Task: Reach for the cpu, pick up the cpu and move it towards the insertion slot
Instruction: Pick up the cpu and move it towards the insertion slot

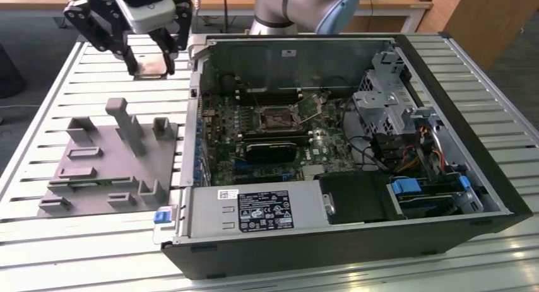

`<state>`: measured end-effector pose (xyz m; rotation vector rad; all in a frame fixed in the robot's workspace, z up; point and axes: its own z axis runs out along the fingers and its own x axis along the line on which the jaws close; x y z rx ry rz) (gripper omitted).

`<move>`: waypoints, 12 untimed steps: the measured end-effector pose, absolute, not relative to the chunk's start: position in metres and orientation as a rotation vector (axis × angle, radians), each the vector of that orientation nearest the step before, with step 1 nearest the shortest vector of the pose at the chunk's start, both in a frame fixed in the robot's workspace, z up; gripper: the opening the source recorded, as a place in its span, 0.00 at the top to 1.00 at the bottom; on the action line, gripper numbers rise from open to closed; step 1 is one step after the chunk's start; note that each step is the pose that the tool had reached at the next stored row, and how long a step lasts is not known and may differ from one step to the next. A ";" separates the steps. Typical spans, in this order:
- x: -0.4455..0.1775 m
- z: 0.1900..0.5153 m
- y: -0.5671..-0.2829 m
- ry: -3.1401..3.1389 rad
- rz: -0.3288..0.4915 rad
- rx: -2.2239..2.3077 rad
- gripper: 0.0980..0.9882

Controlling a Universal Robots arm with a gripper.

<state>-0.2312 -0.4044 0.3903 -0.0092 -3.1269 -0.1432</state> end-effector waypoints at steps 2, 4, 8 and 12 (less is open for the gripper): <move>-0.225 0.390 -0.403 -3.127 -0.143 -0.011 0.50; -0.218 0.389 -0.403 -3.127 -0.143 -0.013 0.50; -0.206 0.388 -0.401 -3.127 -0.143 -0.016 0.50; -0.193 0.388 -0.399 -3.127 -0.143 -0.019 0.50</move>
